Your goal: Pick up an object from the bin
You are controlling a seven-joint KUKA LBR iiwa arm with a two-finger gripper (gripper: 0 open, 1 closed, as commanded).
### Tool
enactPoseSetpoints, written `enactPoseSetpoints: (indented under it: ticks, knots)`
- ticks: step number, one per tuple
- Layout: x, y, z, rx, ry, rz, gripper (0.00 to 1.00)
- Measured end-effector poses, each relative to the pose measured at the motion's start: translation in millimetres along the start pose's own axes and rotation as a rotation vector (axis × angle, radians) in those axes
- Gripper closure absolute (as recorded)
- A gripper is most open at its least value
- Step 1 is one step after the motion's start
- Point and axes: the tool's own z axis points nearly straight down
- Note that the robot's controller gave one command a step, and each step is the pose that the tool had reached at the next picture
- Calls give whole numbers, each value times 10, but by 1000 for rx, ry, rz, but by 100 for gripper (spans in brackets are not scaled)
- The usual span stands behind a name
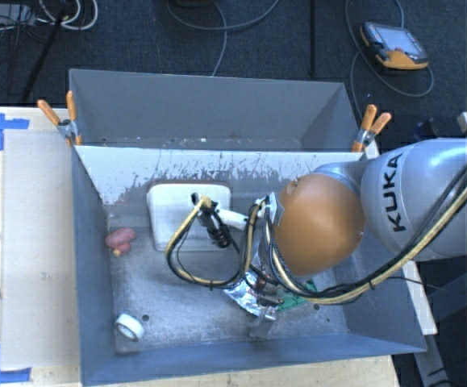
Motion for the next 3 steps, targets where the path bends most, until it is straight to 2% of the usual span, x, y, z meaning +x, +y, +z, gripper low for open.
enactPoseSetpoints:
  ticks: [1, 2, 3]
  knots:
    - [22, -18, -67, 4, 9, 0, 100]
    - [-2, -5, -31, 2, 2, 0, 0]
    - [11, -19, -63, 4, 6, 0, 100]
